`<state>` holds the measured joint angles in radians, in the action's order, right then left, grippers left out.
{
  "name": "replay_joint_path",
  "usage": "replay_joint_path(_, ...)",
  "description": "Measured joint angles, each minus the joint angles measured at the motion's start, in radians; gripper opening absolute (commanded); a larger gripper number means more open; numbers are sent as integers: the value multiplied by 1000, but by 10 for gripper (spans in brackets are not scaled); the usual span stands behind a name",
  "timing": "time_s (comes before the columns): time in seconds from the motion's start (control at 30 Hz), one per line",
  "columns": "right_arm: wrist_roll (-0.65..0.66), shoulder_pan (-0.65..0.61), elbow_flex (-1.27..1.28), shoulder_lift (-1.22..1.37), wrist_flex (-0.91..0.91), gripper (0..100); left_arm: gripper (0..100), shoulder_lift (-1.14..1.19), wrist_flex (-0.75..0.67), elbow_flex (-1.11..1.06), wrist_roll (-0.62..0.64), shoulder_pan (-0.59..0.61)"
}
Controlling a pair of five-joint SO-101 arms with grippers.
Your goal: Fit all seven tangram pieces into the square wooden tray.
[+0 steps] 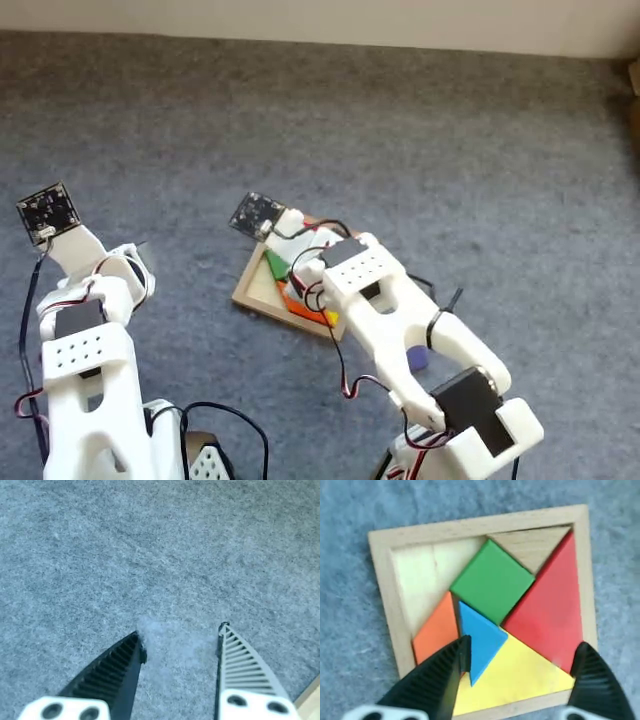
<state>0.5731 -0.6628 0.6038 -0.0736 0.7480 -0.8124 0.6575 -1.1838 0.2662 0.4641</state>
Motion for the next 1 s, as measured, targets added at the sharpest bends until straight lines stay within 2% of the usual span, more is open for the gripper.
replay_joint_path(0.33,0,29,117,-313,0,307,228,0,0,0,0,0)
replay_joint_path(0.47,-11,83,164,-396,0,190,228,0,0,0,0,0)
replay_joint_path(0.57,-77,129,172,-431,0,115,228,0,0,0,0,0)
replay_joint_path(0.83,-241,250,172,-448,0,39,228,0,0,0,-46,0)
replay_joint_path(1.0,-256,236,172,-448,17,29,228,0,0,0,-58,0)
